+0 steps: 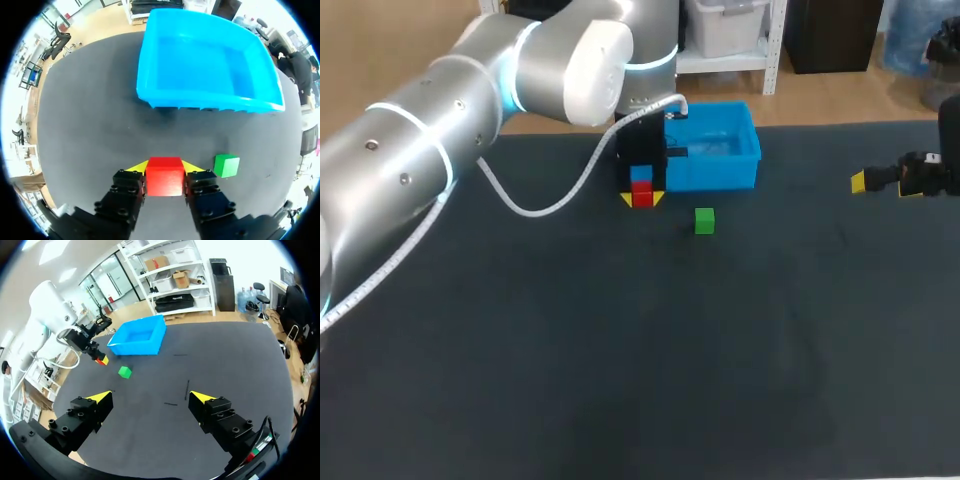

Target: Use the left arm to pick the red cube and place it into the blue plastic box first, then use the right arm to grasp the green cube and put it into the same blue plastic box after the first action is fully finished.

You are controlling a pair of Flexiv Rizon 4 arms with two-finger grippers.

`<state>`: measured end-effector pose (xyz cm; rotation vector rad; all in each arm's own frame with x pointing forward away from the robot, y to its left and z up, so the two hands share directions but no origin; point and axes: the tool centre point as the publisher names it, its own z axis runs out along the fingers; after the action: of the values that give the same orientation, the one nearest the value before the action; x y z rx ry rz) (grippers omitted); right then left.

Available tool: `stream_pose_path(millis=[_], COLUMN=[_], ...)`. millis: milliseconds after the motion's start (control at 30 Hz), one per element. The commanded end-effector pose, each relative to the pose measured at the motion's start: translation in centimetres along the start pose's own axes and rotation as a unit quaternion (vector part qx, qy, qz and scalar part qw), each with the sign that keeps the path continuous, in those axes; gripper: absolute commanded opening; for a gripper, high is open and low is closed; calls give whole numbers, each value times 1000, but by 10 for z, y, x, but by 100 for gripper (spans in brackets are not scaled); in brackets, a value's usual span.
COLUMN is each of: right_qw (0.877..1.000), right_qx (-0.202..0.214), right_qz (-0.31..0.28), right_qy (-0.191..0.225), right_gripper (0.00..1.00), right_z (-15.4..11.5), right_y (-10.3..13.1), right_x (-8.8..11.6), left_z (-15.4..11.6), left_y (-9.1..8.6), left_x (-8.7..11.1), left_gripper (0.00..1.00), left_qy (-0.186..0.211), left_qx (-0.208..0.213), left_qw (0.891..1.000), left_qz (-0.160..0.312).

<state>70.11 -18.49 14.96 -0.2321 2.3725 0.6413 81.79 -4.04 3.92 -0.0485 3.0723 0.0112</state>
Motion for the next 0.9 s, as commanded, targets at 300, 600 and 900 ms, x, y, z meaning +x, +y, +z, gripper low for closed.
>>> stream_pose_path(millis=[300, 600, 900], right_qw=[1000, 1000, 1000], right_qx=[0, 0, 0], right_qz=[0, 0, 0], right_qy=[0, 0, 0], right_gripper=[100, 100, 100], right_z=[0, 0, 0], right_y=[0, 0, 0], right_x=[0, 0, 0], left_z=[-26, -46, -63], left_y=[2, 1, 3], left_x=[-1, -10, -18], left_gripper=[0, 0, 0], left_qy=[-11, -23, -27], left_qx=[15, 23, 26], left_qw=[1000, 999, 999], left_qz=[8, 18, 35])
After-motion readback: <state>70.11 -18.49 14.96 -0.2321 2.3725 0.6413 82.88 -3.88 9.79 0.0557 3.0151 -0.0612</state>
